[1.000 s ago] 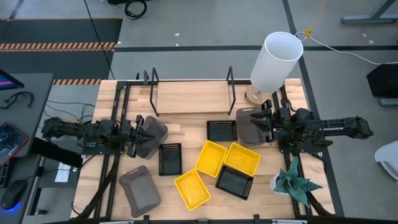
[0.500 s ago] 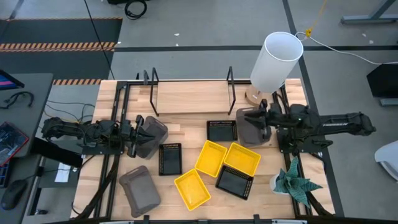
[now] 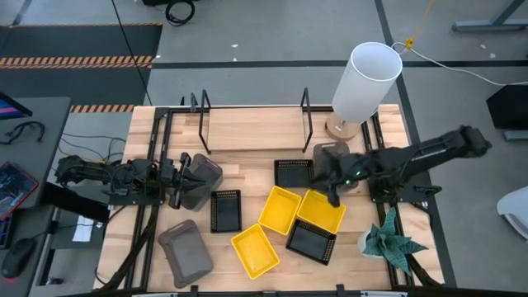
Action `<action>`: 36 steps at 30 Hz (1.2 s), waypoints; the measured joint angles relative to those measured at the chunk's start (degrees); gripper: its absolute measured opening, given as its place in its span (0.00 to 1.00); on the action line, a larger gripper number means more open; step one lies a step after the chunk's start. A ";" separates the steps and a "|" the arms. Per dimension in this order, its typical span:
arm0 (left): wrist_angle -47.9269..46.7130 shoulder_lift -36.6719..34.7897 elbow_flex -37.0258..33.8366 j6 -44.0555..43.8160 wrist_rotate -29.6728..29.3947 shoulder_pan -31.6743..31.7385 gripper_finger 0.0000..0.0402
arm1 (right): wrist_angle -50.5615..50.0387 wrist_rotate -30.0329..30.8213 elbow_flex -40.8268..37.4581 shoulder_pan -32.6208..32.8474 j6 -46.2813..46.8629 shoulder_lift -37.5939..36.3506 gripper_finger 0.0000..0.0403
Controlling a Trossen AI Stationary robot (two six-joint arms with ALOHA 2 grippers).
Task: Stack baskets on shelf by color
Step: Stack the bottom right black bin on top of the right black bin
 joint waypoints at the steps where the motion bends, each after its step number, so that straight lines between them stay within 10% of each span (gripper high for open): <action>1: 0.04 0.00 0.00 -0.02 0.00 -0.01 0.08 | -1.43 0.00 1.30 1.10 -0.21 1.64 0.24; 20: 0.02 0.00 0.02 -0.01 0.00 -0.01 0.08 | -45.35 5.53 22.94 6.08 -4.20 20.57 0.28; 36: -0.14 0.02 0.00 -0.02 0.02 -0.02 0.09 | -39.29 3.13 34.85 6.40 -12.62 33.36 0.37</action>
